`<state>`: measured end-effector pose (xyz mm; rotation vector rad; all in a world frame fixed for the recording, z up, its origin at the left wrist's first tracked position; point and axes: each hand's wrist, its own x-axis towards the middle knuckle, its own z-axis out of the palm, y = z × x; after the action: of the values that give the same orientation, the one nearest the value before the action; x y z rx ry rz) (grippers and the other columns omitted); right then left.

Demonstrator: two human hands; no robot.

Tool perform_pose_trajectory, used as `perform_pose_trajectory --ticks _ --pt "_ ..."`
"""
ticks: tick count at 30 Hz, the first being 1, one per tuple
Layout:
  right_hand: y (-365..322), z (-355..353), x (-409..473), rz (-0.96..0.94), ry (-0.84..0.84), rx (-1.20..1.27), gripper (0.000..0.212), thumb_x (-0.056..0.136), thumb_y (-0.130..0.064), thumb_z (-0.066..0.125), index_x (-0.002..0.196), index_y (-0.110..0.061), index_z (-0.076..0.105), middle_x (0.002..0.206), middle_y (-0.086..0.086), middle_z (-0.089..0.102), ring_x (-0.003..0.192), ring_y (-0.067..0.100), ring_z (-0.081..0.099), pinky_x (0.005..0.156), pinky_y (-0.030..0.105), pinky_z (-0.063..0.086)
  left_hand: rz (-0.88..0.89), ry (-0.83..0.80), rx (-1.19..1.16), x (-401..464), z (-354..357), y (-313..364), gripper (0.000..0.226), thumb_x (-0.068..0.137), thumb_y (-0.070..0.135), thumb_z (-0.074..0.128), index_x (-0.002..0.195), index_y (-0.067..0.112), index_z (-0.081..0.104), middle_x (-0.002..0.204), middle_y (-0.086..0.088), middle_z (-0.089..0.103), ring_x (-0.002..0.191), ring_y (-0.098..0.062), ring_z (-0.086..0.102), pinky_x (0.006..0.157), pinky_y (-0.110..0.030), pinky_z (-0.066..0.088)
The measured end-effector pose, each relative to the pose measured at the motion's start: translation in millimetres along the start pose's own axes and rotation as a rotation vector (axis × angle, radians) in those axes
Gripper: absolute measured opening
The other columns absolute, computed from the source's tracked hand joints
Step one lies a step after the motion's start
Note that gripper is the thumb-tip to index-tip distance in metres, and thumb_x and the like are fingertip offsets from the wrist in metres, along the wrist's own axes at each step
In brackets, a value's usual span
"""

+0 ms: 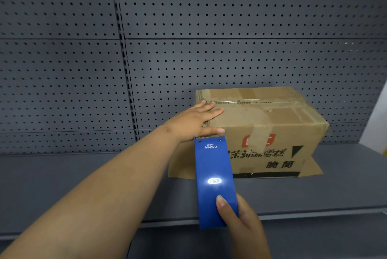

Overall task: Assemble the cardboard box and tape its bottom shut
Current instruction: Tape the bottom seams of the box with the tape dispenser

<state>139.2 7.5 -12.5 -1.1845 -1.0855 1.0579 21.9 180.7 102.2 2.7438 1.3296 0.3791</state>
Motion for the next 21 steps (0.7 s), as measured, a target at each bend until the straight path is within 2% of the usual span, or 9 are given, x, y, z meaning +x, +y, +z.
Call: perform_pose_trajectory --ticks 4,8,11,14,17,19,21 --pt "0.1 -1.8 -7.2 0.027 0.030 -0.051 0.010 0.085 -0.025 0.061 0.077 -0.026 0.067 0.070 -0.015 0.070 0.070 -0.006 0.063 0.057 0.008 0.046 -0.018 0.008 0.006 3.7 0.6 -0.2 0.067 0.088 0.058 0.041 0.146 0.037 0.014 0.157 0.008 0.003 0.144 -0.009 -0.005 0.116 -0.034 0.002" --pt "-4.4 -5.0 -11.2 0.065 0.090 -0.077 0.017 0.083 -0.024 0.064 0.066 -0.022 0.065 0.060 -0.005 0.066 0.061 -0.005 0.061 0.051 0.007 0.043 -0.018 0.024 0.019 9.4 1.6 -2.5 0.066 0.088 0.057 0.041 0.146 0.036 0.016 0.157 0.007 0.006 0.144 -0.010 -0.002 0.116 -0.033 0.004" --pt "-17.3 -2.9 -3.8 0.111 0.091 -0.083 0.018 0.086 -0.032 0.058 0.073 -0.019 0.063 0.071 -0.005 0.065 0.068 0.005 0.061 0.052 0.014 0.042 -0.020 0.035 0.027 12.2 3.3 -2.7 0.067 0.088 0.054 0.044 0.146 0.035 0.017 0.157 0.007 0.007 0.144 -0.010 -0.001 0.116 -0.032 0.006" --pt "-32.9 -0.2 1.9 0.113 0.086 -0.170 0.024 0.088 -0.038 0.053 0.074 -0.019 0.059 0.078 -0.001 0.063 0.071 0.008 0.058 0.048 0.010 0.040 -0.026 0.042 0.028 14.1 3.7 -3.1 0.066 0.089 0.053 0.045 0.146 0.034 0.018 0.157 0.006 0.008 0.144 -0.010 0.000 0.116 -0.032 0.006" --pt "-51.0 1.1 8.5 0.080 0.059 -0.268 0.037 0.088 -0.041 0.051 0.072 -0.009 0.060 0.072 0.005 0.062 0.065 0.017 0.056 0.054 0.024 0.039 -0.023 0.043 0.030 16.1 4.2 -3.9 0.065 0.089 0.052 0.044 0.146 0.033 0.018 0.157 0.006 0.009 0.144 -0.011 0.001 0.117 -0.033 0.007" --pt "-63.2 2.5 15.2 0.065 0.062 -0.333 0.046 0.087 -0.043 0.052 0.067 -0.001 0.053 0.064 0.008 0.053 0.058 0.019 0.048 0.052 0.028 0.033 -0.018 0.052 0.030 16.7 5.7 -5.0 0.065 0.089 0.052 0.045 0.146 0.033 0.019 0.157 0.005 0.010 0.144 -0.012 0.002 0.117 -0.033 0.007" --pt "-75.5 4.3 23.4 0.065 0.081 -0.386 0.044 0.086 -0.043 0.052 0.063 -0.007 0.045 0.062 0.009 0.043 0.057 0.020 0.041 0.053 0.029 0.028 -0.012 0.066 0.028 17.0 6.5 -5.5 0.065 0.089 0.052 0.045 0.146 0.032 0.021 0.157 0.004 0.012 0.144 -0.012 0.003 0.118 -0.033 0.008"
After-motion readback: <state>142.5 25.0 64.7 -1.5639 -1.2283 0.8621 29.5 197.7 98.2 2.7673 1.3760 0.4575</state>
